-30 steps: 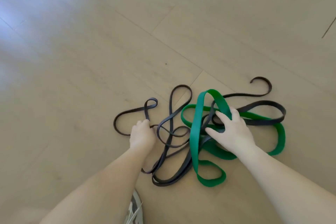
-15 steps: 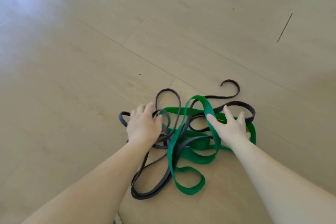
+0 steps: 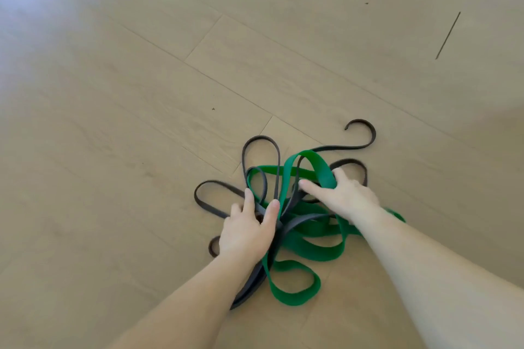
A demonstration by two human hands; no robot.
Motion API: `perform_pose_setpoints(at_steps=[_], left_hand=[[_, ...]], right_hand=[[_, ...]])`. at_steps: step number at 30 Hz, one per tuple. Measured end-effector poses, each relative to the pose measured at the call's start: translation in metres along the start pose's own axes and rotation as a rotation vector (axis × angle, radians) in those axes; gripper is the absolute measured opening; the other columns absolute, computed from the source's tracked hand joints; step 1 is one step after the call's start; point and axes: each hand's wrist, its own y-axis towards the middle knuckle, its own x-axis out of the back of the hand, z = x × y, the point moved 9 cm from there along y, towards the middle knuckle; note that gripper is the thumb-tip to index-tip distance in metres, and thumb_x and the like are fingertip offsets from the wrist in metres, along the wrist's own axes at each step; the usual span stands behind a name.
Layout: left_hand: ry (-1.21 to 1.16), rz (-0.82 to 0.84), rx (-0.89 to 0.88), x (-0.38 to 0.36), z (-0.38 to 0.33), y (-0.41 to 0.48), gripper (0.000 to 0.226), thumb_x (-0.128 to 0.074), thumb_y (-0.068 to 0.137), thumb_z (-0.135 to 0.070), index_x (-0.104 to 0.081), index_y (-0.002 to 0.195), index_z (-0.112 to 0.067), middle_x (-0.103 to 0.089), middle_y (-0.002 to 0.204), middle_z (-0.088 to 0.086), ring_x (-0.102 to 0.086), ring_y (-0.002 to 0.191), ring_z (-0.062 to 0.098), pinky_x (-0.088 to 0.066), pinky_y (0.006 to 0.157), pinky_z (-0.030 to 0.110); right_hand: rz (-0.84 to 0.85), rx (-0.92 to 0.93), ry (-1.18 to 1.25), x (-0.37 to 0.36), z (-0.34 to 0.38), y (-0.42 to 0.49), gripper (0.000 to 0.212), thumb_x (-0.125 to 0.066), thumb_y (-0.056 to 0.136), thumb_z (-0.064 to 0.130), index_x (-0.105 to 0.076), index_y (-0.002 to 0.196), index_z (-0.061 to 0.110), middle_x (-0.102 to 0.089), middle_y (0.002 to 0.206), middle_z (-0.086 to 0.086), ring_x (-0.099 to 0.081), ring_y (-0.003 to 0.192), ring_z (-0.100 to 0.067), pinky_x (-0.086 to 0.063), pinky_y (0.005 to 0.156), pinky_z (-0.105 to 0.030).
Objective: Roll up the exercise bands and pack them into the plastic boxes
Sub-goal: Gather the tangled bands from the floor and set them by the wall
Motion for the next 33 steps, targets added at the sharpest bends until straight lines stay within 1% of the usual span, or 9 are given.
perform_pose_setpoints(at_steps=[6,10,12,15,19,23,27,30,33], left_hand=[[-0.014,0.025,-0.084,-0.013,-0.024,0.0,0.07,-0.022,0.099,-0.072,-0.002,0.161,-0.046,-0.034,0.158,0.007,-0.035,0.144,0.033,-0.042,0.109,0.049],[-0.254,0.19,-0.122,-0.029,-0.039,0.005,0.055,-0.025,0.102,-0.06,-0.016,0.156,-0.057,-0.026,0.165,-0.004,-0.03,0.15,0.027,-0.037,0.118,0.05],[-0.389,0.261,-0.114,-0.035,-0.039,0.005,0.056,-0.035,0.1,-0.051,-0.021,0.154,-0.057,-0.026,0.163,-0.01,-0.032,0.148,0.023,-0.036,0.119,0.046],[-0.471,0.305,-0.131,-0.042,-0.043,0.001,0.064,-0.045,0.09,-0.055,-0.027,0.152,-0.057,-0.034,0.161,-0.012,-0.042,0.143,0.019,-0.043,0.115,0.044],[-0.465,0.233,-0.223,-0.028,-0.058,-0.007,0.065,-0.049,0.09,-0.059,-0.032,0.153,-0.053,-0.042,0.155,-0.019,-0.047,0.139,0.01,-0.046,0.113,0.042],[-0.434,0.143,-0.343,0.018,-0.102,-0.027,0.069,-0.056,0.088,-0.054,-0.039,0.154,-0.044,-0.061,0.135,-0.017,-0.059,0.123,0.007,-0.051,0.107,0.038],[-0.419,0.107,-0.445,0.072,-0.161,-0.094,0.059,-0.061,0.095,-0.042,-0.044,0.151,-0.045,-0.064,0.125,-0.025,-0.065,0.112,0.005,-0.055,0.102,0.037],[-0.41,0.117,-0.528,0.113,-0.22,-0.178,0.057,-0.064,0.097,-0.036,-0.047,0.151,-0.041,-0.058,0.123,-0.042,-0.059,0.11,-0.011,-0.052,0.104,0.029],[-0.358,0.167,-0.639,0.148,-0.293,-0.273,0.052,-0.065,0.098,-0.03,-0.053,0.148,-0.036,-0.055,0.139,-0.035,-0.054,0.126,-0.01,-0.049,0.11,0.031]], right_hand=[[0.098,0.097,0.143,-0.034,0.012,-0.016,0.119,-0.049,0.061,0.098,-0.023,0.158,0.035,-0.048,0.156,-0.005,-0.05,0.138,-0.034,-0.048,0.109,-0.051],[0.139,0.154,0.247,-0.044,0.018,-0.028,0.091,-0.049,0.076,0.082,-0.008,0.154,0.06,-0.046,0.156,-0.007,-0.049,0.138,-0.036,-0.043,0.113,-0.048],[0.181,0.175,0.349,-0.048,0.021,-0.032,0.069,-0.046,0.083,0.07,-0.019,0.147,0.068,-0.054,0.148,0.002,-0.052,0.134,-0.03,-0.042,0.113,-0.048],[0.208,0.226,0.482,-0.053,0.034,-0.042,0.051,-0.041,0.09,0.058,-0.035,0.14,0.068,-0.06,0.141,0.013,-0.052,0.133,-0.023,-0.039,0.116,-0.046],[0.155,0.289,0.406,-0.039,0.042,-0.055,0.051,-0.032,0.101,0.052,-0.022,0.151,0.061,-0.054,0.151,0.004,-0.047,0.141,-0.03,-0.036,0.119,-0.047],[0.048,0.351,0.427,0.018,0.046,-0.073,0.052,-0.024,0.101,0.053,-0.02,0.152,0.062,-0.057,0.149,0.003,-0.05,0.137,-0.031,-0.037,0.118,-0.049],[-0.011,0.419,0.572,0.098,0.043,-0.142,0.054,-0.02,0.095,0.058,-0.027,0.149,0.064,-0.058,0.147,0.016,-0.048,0.139,-0.016,-0.036,0.12,-0.044],[-0.078,0.442,0.698,0.173,0.022,-0.222,0.05,-0.031,0.1,0.053,-0.034,0.149,0.06,-0.055,0.146,0.025,-0.048,0.139,-0.003,-0.038,0.12,-0.039],[-0.202,0.413,0.87,0.255,-0.021,-0.314,0.045,-0.053,0.102,0.034,-0.048,0.143,0.053,-0.063,0.137,0.023,-0.056,0.131,-0.001,-0.042,0.116,-0.038]])
